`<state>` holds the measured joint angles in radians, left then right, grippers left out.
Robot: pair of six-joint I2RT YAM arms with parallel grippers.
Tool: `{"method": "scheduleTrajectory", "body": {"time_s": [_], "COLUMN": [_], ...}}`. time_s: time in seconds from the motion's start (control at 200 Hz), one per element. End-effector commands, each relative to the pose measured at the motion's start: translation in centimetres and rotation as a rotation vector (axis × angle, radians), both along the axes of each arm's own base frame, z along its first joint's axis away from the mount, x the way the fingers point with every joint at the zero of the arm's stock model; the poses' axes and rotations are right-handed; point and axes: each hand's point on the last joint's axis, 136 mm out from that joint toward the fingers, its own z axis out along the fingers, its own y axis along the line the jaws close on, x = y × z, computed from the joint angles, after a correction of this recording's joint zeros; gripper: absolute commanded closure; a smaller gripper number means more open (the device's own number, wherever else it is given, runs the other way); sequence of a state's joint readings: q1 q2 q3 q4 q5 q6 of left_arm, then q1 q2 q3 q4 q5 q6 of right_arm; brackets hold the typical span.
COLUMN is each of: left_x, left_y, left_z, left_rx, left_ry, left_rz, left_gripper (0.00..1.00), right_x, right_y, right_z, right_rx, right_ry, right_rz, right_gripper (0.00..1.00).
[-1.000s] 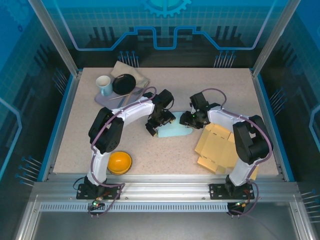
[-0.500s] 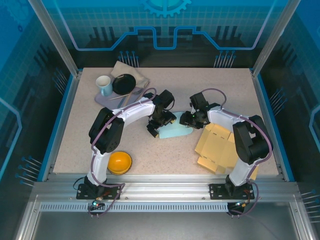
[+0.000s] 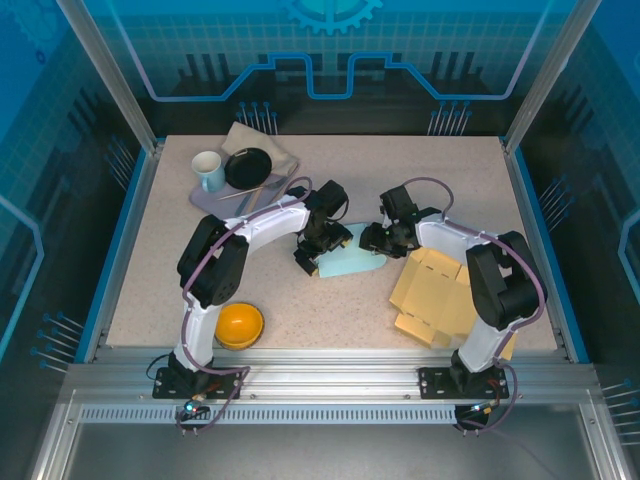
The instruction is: Fold the paper box
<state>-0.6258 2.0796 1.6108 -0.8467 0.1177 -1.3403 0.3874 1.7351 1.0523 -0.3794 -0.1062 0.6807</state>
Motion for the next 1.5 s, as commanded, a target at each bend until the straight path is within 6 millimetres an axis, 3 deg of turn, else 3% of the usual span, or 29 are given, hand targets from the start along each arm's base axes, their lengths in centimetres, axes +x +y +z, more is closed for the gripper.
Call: {"method": "scheduleTrajectory", "body": {"time_s": [0.0, 0.275, 0.595, 0.7, 0.93, 1.251, 1.496], "left_x": [0.0, -1.2, -1.1, -1.1, -1.1, -1.2, -1.1], "left_y": [0.6, 2.7, 3.8, 3.8, 3.8, 3.9, 3.7], "left_z": [0.3, -2.2, -2.4, -2.4, -2.2, -2.1, -2.0], "left_rx": [0.009, 0.07, 0.096, 0.097, 0.093, 0.091, 0.081], "left_ry": [-0.006, 0.037, 0.033, 0.031, 0.028, 0.022, 0.02], "left_rz": [0.009, 0.011, 0.009, 0.006, 0.001, -0.005, -0.007], "left_gripper": [0.02, 0.03, 0.03, 0.03, 0.03, 0.03, 0.03], "right_x": [-2.1, -2.2, -3.2, -3.9, -3.9, -3.5, -3.8], "right_y": [-0.4, -0.6, -2.3, -2.0, 0.5, 0.8, 2.6], "right_z": [-1.4, -0.4, 3.8, 4.9, 3.7, 0.7, 0.3], "right_rx": [-0.036, -0.037, -0.098, -0.091, -0.003, -0.035, 0.049], "right_ry": [0.066, 0.053, -0.019, -0.041, -0.035, 0.001, -0.011], "right_rz": [0.003, 0.011, 0.018, 0.037, 0.089, 0.123, 0.192], "right_gripper": [0.48, 0.48, 0.46, 0.46, 0.46, 0.44, 0.45]}}
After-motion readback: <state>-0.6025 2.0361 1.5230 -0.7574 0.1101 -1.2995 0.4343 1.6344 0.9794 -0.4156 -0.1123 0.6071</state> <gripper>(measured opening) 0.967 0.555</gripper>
